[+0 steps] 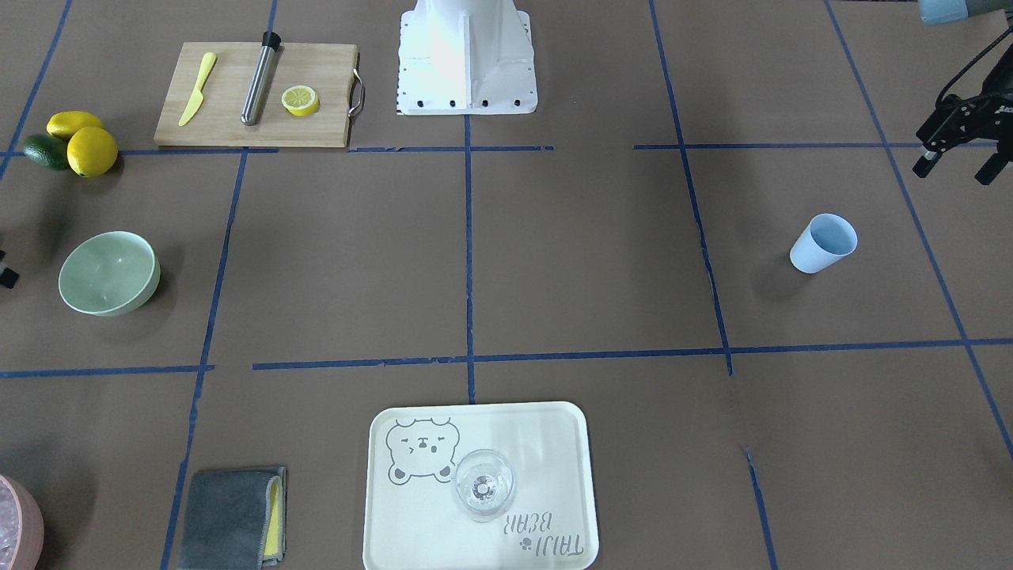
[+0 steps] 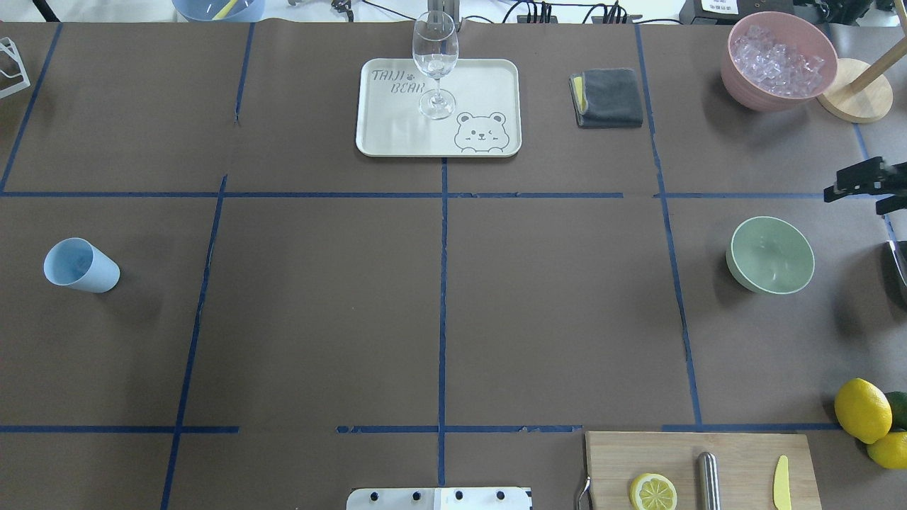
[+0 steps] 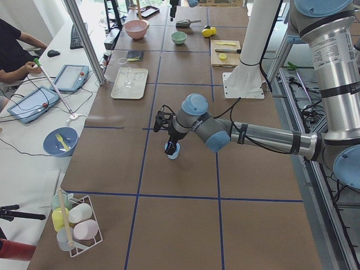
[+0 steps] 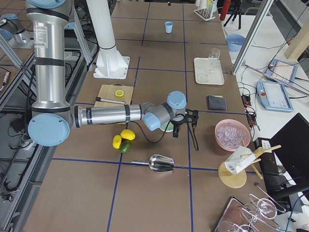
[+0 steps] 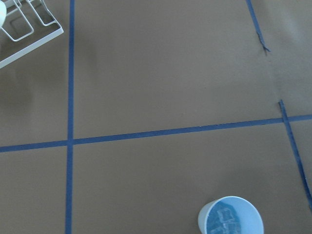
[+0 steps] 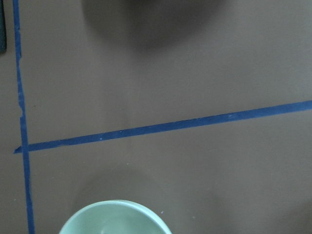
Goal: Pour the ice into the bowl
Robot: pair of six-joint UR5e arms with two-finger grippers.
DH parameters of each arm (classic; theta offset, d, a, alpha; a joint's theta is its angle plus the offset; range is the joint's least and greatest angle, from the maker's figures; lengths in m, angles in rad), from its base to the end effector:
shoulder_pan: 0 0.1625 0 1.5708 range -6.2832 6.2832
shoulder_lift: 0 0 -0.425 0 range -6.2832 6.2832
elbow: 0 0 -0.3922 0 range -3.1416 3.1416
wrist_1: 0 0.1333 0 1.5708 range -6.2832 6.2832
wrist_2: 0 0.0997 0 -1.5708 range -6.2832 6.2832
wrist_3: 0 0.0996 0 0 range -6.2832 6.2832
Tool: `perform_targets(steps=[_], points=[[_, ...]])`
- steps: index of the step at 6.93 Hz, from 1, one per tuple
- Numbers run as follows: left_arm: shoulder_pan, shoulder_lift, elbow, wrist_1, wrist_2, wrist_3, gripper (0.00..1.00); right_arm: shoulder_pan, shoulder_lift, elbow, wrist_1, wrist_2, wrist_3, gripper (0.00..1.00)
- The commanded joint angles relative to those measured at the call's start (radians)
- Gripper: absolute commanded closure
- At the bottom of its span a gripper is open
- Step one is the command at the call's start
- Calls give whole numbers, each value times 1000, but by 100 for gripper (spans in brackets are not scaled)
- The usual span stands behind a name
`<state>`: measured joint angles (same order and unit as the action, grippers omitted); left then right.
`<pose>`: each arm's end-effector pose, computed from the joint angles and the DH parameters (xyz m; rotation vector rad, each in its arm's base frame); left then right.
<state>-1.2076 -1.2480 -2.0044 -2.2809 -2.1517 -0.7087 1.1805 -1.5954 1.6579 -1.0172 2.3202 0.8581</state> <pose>0.0629 -0.3868 0.5060 0.4048 0.8758 -0.0800 -0.1314 -0.4914 0.5648 0.0522 -0.9307 0.2028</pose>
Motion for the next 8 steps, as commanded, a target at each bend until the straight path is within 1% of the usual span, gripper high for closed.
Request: perform_targets(steps=[1,2,4,6,7,8], points=[[92,80,-16,-144,132,-99,0,-155,-6,-4,58,-118,87,0],[130,82,-16,-161,150,-151,0,-156,-30,-7,66,-120,75,0],[210,84,-16,-184,234,-208,0,-156,-58,-13,71,-121,55,0],[226,85,-16,-210,240,-221,0,-159,-77,-18,74,-111,55,0],[240,90,-16,-227,262,-222,0,-176,-78,-20,74,-113,58,3],[267,134,-16,-288,332,-227,0,-186,-77,-20,74,-113,65,12]])
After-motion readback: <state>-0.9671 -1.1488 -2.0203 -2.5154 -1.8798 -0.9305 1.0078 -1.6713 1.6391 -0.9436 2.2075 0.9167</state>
